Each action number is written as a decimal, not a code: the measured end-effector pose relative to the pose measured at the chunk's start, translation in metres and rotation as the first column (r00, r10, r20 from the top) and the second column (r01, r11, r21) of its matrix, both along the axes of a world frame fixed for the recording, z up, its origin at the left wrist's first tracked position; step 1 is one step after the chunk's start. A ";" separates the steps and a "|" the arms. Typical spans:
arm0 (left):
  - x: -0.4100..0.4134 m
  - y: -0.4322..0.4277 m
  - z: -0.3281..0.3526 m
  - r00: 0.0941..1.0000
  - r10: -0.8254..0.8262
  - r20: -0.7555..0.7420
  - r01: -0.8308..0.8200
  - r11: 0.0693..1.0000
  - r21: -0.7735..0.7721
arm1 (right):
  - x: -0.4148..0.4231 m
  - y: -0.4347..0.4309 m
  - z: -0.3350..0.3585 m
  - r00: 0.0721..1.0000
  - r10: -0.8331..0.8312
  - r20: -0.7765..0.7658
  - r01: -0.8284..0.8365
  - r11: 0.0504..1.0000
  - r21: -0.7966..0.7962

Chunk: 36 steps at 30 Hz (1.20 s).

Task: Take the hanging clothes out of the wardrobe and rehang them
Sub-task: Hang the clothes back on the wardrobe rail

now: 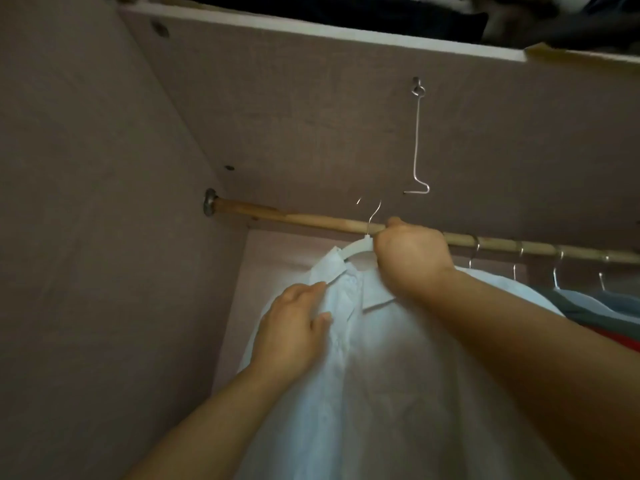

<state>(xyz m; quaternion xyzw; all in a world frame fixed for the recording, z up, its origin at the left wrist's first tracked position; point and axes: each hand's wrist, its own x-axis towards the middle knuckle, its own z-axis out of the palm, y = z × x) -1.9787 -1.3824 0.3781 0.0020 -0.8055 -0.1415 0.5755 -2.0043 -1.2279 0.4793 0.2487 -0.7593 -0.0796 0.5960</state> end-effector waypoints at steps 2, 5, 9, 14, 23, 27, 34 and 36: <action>-0.004 0.000 0.002 1.000 0.019 0.005 -0.019 1.000 -0.024 | -0.010 -0.006 0.007 1.000 0.006 0.021 -0.005 0.999 -0.034; -0.010 -0.001 -0.003 0.999 0.032 0.007 -0.032 0.997 -0.071 | -0.022 -0.016 0.006 0.996 -0.007 0.089 0.011 0.999 -0.038; -0.019 -0.004 -0.021 0.998 0.040 0.047 -0.034 0.993 -0.112 | -0.038 -0.031 -0.021 0.987 0.019 0.157 -0.021 1.000 0.007; -0.024 -0.014 -0.050 0.990 0.072 0.122 -0.064 0.995 -0.072 | -0.043 -0.042 -0.047 0.990 0.041 0.137 -0.040 0.999 -0.011; -0.001 -0.022 -0.117 0.915 0.166 0.368 -0.173 0.985 -0.014 | -0.017 -0.024 -0.143 0.906 0.151 0.394 -0.215 0.969 0.122; 0.020 -0.014 -0.151 0.820 0.257 0.512 -0.227 0.966 -0.122 | 0.001 -0.010 -0.213 0.809 0.157 0.567 -0.292 0.944 0.156; 0.087 0.018 -0.230 0.618 0.270 0.738 -0.251 0.958 -0.140 | 0.042 0.020 -0.319 0.612 0.090 0.785 -0.377 0.907 0.190; 0.115 0.030 -0.256 0.571 0.218 0.792 -0.247 0.965 -0.088 | 0.063 0.031 -0.345 0.552 0.094 0.828 -0.415 0.893 0.175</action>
